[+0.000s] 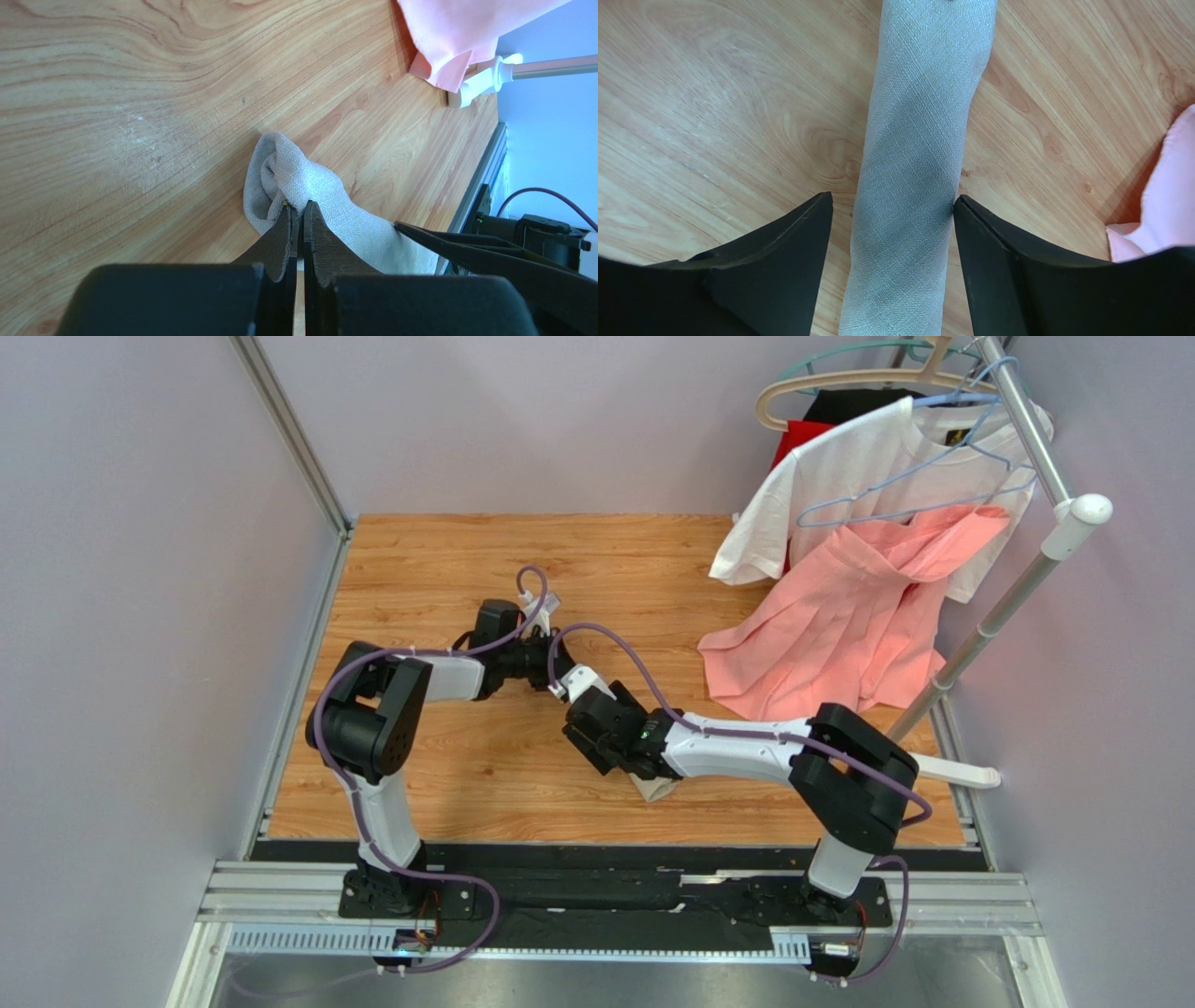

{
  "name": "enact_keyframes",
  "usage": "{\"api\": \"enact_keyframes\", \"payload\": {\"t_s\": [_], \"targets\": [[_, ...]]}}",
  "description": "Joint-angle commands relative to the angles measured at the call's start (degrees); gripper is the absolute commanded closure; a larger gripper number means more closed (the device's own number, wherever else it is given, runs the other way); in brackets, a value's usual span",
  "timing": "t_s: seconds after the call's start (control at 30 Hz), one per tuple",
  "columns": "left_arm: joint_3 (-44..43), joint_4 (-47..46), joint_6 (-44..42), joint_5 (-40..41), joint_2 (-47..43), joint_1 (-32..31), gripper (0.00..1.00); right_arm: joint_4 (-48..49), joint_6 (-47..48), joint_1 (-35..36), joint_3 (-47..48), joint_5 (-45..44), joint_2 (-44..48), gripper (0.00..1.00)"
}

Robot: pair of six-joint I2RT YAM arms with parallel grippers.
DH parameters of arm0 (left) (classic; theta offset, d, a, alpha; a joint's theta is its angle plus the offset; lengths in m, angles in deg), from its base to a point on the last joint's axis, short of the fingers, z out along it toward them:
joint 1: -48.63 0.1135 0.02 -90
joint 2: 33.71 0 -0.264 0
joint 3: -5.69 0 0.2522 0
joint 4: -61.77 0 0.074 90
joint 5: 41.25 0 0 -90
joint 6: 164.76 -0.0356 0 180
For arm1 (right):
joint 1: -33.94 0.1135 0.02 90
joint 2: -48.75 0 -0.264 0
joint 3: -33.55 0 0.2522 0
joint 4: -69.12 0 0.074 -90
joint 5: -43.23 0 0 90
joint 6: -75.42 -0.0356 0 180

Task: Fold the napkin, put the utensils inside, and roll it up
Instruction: Roll the napkin with the utensil

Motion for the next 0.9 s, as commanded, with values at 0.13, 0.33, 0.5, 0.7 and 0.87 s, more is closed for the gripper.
{"api": "enact_keyframes", "payload": {"t_s": [0.13, 0.33, 0.5, 0.7, 0.87], "targets": [[-2.3, 3.1, -1.3, 0.3, 0.3, -0.2, 1.0, 0.8, 3.2, 2.1, 1.7, -6.3, -2.8, 0.39], [-2.5, 3.0, -0.8, -0.2, 0.1, -0.2, 1.0, 0.3, 1.7, 2.4, 2.2, -6.2, -5.4, 0.5], [-1.4, 1.1, 0.5, -0.2, -1.7, -0.2, 0.87, -0.1, -1.1, -0.1, 2.0, -2.0, -4.6, 0.64], [-0.2, 2.5, 1.5, 2.2, -6.4, 0.1, 0.49, 2.6, -5.6, -6.6, -1.3, 10.3, -0.1, 0.71], [2.5, 2.2, 2.9, 3.1, -11.4, 2.0, 0.27, 5.8, -8.8, -12.6, -4.6, 17.8, 2.6, 0.72]]}}
